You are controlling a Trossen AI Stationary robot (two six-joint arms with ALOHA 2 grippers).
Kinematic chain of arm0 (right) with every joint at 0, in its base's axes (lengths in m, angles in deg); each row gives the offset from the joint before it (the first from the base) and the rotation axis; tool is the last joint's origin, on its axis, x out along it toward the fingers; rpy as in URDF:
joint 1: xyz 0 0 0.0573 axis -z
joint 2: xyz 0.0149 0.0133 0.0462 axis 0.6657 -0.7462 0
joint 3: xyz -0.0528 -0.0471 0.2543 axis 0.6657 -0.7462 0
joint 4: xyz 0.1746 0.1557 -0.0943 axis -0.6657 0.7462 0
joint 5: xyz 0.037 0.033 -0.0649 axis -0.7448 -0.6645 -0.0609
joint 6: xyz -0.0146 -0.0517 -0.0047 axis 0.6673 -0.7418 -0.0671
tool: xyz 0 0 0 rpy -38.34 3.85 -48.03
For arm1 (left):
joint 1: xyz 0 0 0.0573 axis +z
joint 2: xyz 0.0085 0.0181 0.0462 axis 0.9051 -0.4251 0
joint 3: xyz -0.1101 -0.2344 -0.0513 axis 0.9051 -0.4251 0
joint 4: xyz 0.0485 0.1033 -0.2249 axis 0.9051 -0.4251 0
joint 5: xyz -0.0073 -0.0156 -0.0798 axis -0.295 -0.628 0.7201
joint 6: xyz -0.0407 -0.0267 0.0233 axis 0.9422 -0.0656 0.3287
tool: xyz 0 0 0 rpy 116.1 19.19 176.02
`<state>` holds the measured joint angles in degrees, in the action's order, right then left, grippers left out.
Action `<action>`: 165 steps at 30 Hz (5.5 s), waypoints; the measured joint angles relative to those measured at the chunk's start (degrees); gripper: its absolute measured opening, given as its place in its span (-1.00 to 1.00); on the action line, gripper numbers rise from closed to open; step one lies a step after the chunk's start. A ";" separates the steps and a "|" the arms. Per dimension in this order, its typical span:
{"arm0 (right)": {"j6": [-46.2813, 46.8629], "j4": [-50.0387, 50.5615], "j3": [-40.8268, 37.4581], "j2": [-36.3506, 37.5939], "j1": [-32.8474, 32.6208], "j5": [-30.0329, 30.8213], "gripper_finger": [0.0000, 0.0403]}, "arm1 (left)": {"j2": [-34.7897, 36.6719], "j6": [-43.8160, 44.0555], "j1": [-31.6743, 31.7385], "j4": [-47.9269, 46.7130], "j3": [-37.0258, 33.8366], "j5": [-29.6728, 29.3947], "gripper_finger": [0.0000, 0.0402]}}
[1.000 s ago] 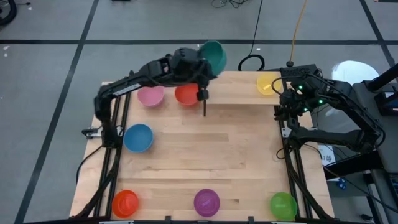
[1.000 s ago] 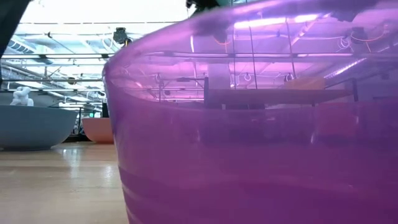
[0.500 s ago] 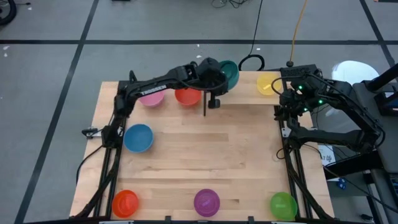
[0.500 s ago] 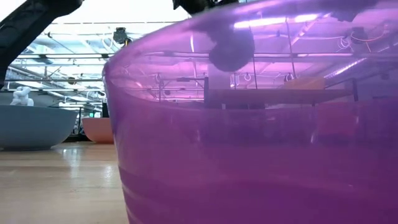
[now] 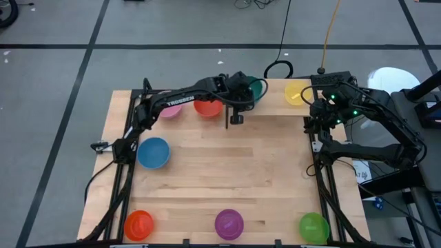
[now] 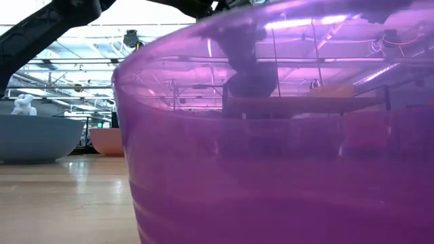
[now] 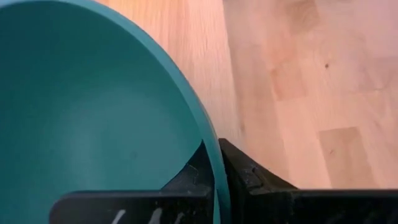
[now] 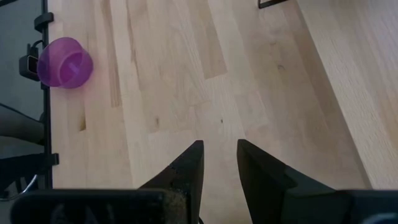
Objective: Place and stack bowls onto a shelf
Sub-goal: Put the dark green bowl on the shelf, then stack the orange bowl on top of the dark green bowl on the shelf
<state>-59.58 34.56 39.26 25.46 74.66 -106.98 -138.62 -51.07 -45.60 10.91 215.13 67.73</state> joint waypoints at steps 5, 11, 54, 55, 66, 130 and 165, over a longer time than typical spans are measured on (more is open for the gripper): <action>0.00 0.02 0.00 0.11 0.00 0.00 -0.56 | 0.04 -1.08 -0.02 -0.55 0.00 -1.10 -0.96; 0.00 0.02 0.00 0.11 0.00 -0.02 -0.56 | 0.07 1.02 -0.20 -1.56 0.00 -1.13 -0.80; -0.48 -0.33 0.00 0.17 0.00 -0.09 -0.56 | 17.45 25.34 -1.65 -28.58 0.00 -23.44 -0.59; -0.91 -0.41 0.00 0.17 0.00 -0.07 -0.56 | 17.53 25.71 -1.23 -31.14 0.00 -23.40 -0.59; -1.42 -1.38 0.00 0.20 0.00 -0.17 -0.56 | 17.55 40.63 5.49 -40.03 -7.41 -20.50 -0.59; -2.84 -1.36 0.00 0.20 0.00 -0.22 -0.56 | 17.53 66.20 18.60 -1.30 -39.08 -12.24 -0.60; -2.93 -2.84 0.00 0.19 0.00 -0.22 -0.56 | 17.53 68.09 18.67 1.20 -46.53 -16.95 -0.60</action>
<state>-62.51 31.72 39.26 25.65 74.66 -107.20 -121.09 17.01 -26.93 12.11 168.59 50.78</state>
